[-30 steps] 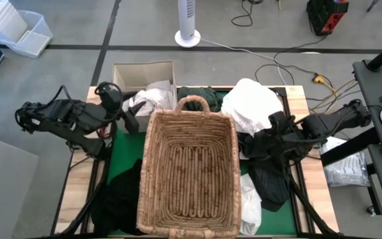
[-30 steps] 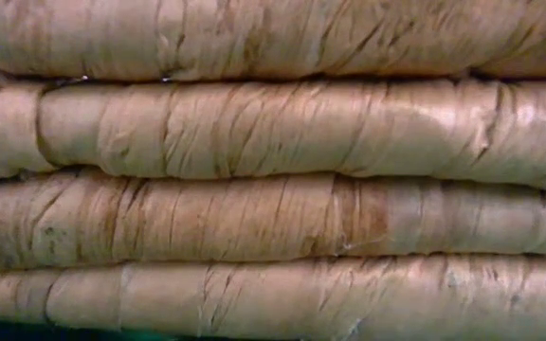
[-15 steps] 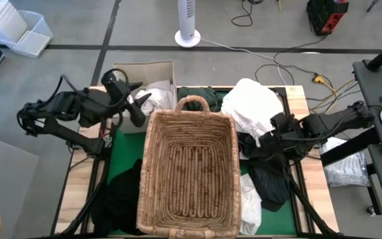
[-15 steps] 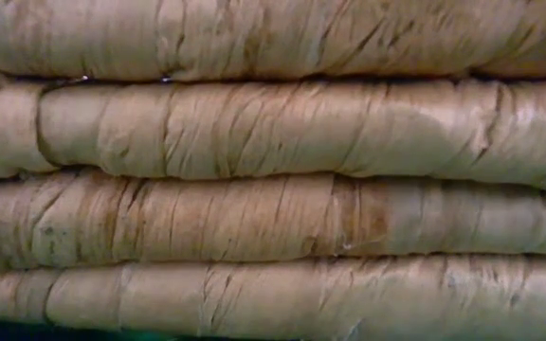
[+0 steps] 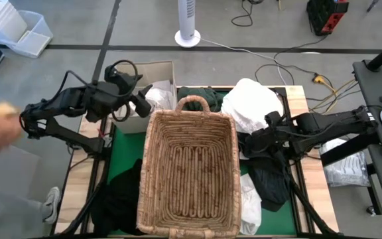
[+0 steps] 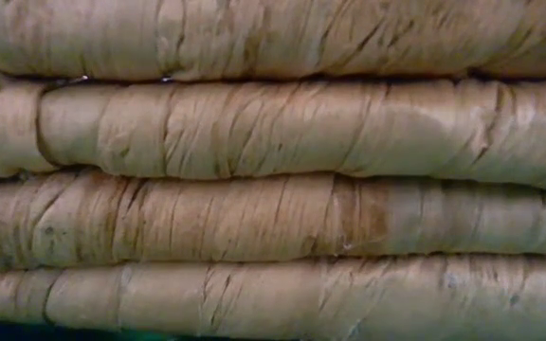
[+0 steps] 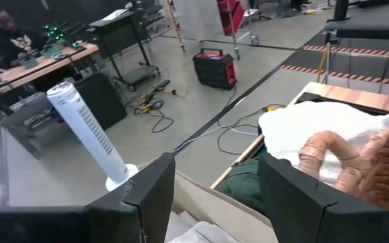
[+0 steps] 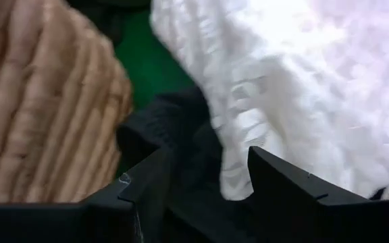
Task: Pick & Place Cloths
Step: Put the green shirt into the brown basket
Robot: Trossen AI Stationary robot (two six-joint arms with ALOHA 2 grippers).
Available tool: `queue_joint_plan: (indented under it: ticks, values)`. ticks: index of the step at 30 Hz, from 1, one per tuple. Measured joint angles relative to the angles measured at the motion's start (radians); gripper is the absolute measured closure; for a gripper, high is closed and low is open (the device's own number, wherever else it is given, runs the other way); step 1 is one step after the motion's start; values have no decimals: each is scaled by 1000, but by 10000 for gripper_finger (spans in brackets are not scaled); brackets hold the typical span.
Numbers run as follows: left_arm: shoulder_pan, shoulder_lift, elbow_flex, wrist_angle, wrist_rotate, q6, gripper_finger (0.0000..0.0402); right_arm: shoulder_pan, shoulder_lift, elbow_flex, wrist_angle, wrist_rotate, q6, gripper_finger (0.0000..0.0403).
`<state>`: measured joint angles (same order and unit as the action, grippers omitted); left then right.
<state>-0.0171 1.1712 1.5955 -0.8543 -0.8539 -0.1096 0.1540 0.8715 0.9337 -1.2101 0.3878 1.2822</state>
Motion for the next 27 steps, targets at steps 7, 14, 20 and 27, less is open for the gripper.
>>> queue_joint_plan:
  ticks: [7,14,20,27]
  values:
    - [38,-6,0,2,63,-55,212,-6,2,-38,66,-82,-279,228]
    - [89,-19,0,88,287,-127,212,-83,2,-126,236,-55,-437,245]
    - [100,-45,0,154,294,-139,212,-182,-2,-134,328,-66,-529,258]
    - [105,-57,0,140,237,-137,212,-283,-13,-91,334,-83,-593,267]
